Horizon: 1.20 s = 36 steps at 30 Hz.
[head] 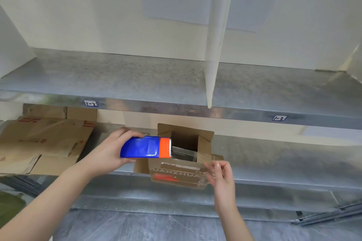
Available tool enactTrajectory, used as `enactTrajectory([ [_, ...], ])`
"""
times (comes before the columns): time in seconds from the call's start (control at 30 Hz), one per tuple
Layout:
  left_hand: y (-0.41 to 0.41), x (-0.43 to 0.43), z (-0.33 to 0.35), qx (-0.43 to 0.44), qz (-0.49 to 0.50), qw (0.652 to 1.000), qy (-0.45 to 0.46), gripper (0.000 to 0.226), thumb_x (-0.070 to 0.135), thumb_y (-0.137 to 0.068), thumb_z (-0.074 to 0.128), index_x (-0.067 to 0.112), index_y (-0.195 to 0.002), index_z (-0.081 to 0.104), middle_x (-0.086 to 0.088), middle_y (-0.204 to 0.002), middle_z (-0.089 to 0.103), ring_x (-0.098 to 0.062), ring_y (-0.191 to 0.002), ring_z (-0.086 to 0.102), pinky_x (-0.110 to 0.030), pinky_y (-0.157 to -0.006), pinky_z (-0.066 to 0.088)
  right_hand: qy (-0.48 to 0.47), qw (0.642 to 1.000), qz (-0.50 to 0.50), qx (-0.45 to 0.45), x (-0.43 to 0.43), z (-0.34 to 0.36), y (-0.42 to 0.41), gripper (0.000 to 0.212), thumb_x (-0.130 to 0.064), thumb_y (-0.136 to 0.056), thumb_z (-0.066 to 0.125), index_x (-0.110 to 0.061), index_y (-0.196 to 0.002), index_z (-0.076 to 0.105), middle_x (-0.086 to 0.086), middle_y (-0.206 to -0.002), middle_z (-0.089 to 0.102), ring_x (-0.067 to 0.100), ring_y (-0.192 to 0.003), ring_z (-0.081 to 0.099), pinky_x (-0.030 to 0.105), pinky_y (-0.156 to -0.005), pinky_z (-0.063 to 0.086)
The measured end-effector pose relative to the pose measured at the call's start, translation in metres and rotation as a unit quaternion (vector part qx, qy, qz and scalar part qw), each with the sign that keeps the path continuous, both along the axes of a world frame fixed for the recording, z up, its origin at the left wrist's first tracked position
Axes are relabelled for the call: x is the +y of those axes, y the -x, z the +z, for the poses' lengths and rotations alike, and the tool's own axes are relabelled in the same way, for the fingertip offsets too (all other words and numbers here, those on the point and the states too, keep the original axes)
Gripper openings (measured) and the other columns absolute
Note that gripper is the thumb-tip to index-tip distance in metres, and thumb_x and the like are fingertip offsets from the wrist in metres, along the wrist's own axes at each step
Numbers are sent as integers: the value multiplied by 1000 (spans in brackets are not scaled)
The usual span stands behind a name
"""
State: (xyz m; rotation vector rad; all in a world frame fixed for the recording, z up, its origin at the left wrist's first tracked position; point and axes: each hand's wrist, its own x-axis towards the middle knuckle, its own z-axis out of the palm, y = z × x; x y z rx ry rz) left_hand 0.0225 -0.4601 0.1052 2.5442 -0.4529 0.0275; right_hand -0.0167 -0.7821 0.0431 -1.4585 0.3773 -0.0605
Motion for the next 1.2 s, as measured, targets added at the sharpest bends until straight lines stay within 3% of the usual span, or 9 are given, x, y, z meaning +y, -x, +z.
enactTrajectory([
  [0.17,-10,0,-13,8,20,1000,7,74,20,-68,86,48,-121,43,22,-120,45,12,-116,36,-1,-92,27,21,999,20,14,-6,-6,-25,17,-21,-102,44,-8,-98,53,7,-104,64,13,-102,66,33,-98,51],
  [0.37,-22,2,-13,-3,11,1000,11,75,22,-67,86,51,-121,43,30,-120,43,9,-115,39,-5,-94,29,49,994,44,83,-14,-5,-53,15,-20,-102,46,-10,-97,55,7,-104,66,18,-96,65,32,-90,54],
  [0.5,-25,6,-16,6,10,1000,4,74,22,-67,86,52,-118,41,30,-119,42,9,-113,40,-5,-93,30,41,995,60,73,-19,-1,-51,19,-22,-101,48,-7,-94,57,4,-101,71,21,-94,68,38,-90,53],
  [0.67,-23,7,-21,3,27,1000,14,71,24,-69,86,47,-121,44,25,-120,45,3,-111,43,-6,-93,29,-31,996,78,20,-15,-4,-48,22,-24,-96,49,-3,-95,54,6,-89,73,25,-95,69,40,-94,51],
  [0.83,-15,10,-13,6,33,999,36,68,24,-70,85,50,-118,45,28,-122,44,12,-117,37,-2,-93,29,-137,987,89,-5,-15,-1,-57,16,-22,-94,50,-6,-97,51,10,-107,66,25,-102,68,31,-88,56],
  [1.03,-15,9,-18,52,24,998,7,69,26,-72,84,53,-117,39,22,-122,44,5,-114,40,-10,-94,31,9,991,124,52,-16,-1,-65,18,-19,-102,45,-4,-99,54,13,-93,70,27,-98,67,47,-104,45],
  [1.13,-15,8,-19,59,23,998,12,69,28,-71,84,49,-121,41,23,-123,44,10,-114,38,-7,-95,31,109,976,176,73,-19,10,-57,20,-21,-102,44,-8,-93,56,9,-90,70,25,-96,66,42,-97,48],
  [1.2,-14,10,-23,68,4,998,-2,69,31,-72,82,45,-127,41,24,-126,44,14,-118,33,-2,-93,27,110,966,220,84,-26,13,-48,22,-20,-103,43,-6,-88,53,13,-94,69,25,-95,66,39,-93,51],
])
